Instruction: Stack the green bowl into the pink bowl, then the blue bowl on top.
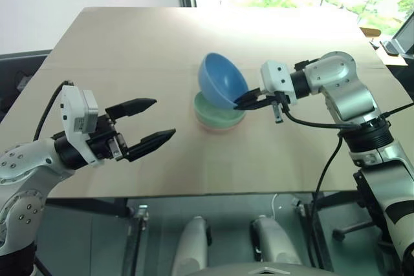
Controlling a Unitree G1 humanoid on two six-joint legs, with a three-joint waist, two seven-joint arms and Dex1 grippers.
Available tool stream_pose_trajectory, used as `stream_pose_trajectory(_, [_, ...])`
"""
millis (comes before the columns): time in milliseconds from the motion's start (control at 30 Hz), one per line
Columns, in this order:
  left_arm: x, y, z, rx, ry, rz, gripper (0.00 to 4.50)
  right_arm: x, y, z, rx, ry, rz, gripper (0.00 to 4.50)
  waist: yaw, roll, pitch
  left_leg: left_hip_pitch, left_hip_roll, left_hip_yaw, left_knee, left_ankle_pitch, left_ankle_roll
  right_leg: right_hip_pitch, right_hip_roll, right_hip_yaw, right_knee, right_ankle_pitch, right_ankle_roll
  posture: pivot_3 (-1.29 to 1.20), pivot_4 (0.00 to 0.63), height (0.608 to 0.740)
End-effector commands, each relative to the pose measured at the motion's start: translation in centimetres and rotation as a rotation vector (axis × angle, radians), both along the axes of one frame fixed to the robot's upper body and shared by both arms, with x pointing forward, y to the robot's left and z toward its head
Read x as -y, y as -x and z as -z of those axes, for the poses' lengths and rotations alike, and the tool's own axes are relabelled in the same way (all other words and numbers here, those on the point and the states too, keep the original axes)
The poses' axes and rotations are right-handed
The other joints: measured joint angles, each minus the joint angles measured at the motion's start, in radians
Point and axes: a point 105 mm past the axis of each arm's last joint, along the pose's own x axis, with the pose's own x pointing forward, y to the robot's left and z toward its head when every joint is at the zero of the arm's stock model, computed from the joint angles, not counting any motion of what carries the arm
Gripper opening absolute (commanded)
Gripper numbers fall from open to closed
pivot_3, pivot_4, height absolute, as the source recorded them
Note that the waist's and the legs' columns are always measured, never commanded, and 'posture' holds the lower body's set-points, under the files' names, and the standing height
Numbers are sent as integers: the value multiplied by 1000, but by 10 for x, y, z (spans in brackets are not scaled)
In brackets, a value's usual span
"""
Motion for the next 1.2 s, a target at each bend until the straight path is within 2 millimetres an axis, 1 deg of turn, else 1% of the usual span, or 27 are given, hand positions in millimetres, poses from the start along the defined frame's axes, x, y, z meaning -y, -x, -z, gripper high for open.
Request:
stream_pose_trajectory(33, [2,7,-11,66,-37,11,4500,-3,8,-12,20,7,-49,39,0,0,0,0,0,0,0,0,0,0,0,0,0,0,0,0,150,740])
stream_pose_trajectory(67, [3,8,-11,66,-36,11,4500,-2,7,-11,21,13,-44,657,0,0,0,0,0,0,0,0,0,0,0,0,0,0,0,0,150,740])
stream_pose_trajectory(133, [6,10,-10,67,-41,16,4500,0,5,-10,27,30,-39,1201,0,0,0,0,0,0,0,0,0,0,0,0,0,0,0,0,150,740])
stream_pose_trajectory(200, [7,10,-10,69,-43,16,4500,2,7,-12,19,22,-41,2083,1,0,0,0,0,0,0,0,0,0,0,0,0,0,0,0,150,740])
stream_pose_trajectory(233, [6,10,-11,78,-49,5,4500,3,9,-15,12,8,-43,2338,0,0,0,0,0,0,0,0,0,0,0,0,0,0,0,0,150,740])
stream_pose_trajectory(300, [4,8,-11,95,-63,-15,4500,6,11,-20,10,-23,-33,3382,1,0,0,0,0,0,0,0,0,0,0,0,0,0,0,0,150,740])
stream_pose_trajectory(333, [3,8,-10,85,-58,-12,4500,9,10,-23,16,-53,-8,3479,1,0,0,0,0,0,0,0,0,0,0,0,0,0,0,0,150,740])
stream_pose_trajectory(433, [1,9,-10,56,-40,-8,4500,24,12,-27,-1,-104,65,4463,2,0,0,0,0,0,0,0,0,0,0,0,0,0,0,0,150,740])
stream_pose_trajectory(500, [-3,7,-11,65,-41,-29,4500,39,10,-27,-7,-161,165,4463,6,0,0,0,0,-1,0,0,0,0,0,0,-1,0,0,0,150,740])
stream_pose_trajectory(567, [-7,-1,-15,102,-47,-83,4500,64,11,-19,-58,-222,299,4463,14,-1,-1,-1,0,-1,0,0,0,1,0,-1,-2,0,0,0,150,740])
stream_pose_trajectory(667, [-9,-3,-16,112,-41,-113,4500,89,18,-8,-88,-243,415,4463,20,-1,0,-1,0,0,0,0,0,1,-1,0,-3,0,0,0,150,740])
stream_pose_trajectory(733, [-12,-2,-12,93,-49,-121,4500,108,26,-4,-95,-259,490,4463,19,0,0,-1,0,1,0,0,0,1,0,0,-3,0,0,0,150,740])
stream_pose_trajectory(767, [-14,-1,-10,87,-54,-131,4500,116,30,-3,-104,-267,519,4463,18,0,0,0,0,1,0,0,0,0,0,1,-3,0,0,0,150,740])
stream_pose_trajectory(833, [-26,-4,-9,101,-46,-207,4500,129,37,-3,-111,-283,571,4463,15,0,0,0,0,1,-1,0,0,0,0,1,-3,0,0,0,150,740])
stream_pose_trajectory(900, [-33,-6,-6,102,-49,-250,4500,136,40,-3,-115,-290,598,4463,11,-1,0,0,0,1,-1,0,0,1,0,1,-3,0,0,0,150,740])
stream_pose_trajectory(967, [-27,-1,-4,62,-64,-144,4500,144,44,-4,-116,-301,625,4463,7,-1,0,1,0,1,0,0,0,1,0,1,-3,0,0,0,150,740])
stream_pose_trajectory(1067, [-31,-4,0,30,-83,-136,4500,149,49,-4,-125,-301,634,4463,6,-1,0,0,0,2,0,0,0,1,0,1,-4,-2,-2,0,150,740])
stream_pose_trajectory(1200, [-28,-6,3,-5,-78,-88,4500,151,50,-7,-130,-324,655,4463,4,-1,0,0,0,2,0,0,0,1,0,2,-4,-2,-2,0,150,740])
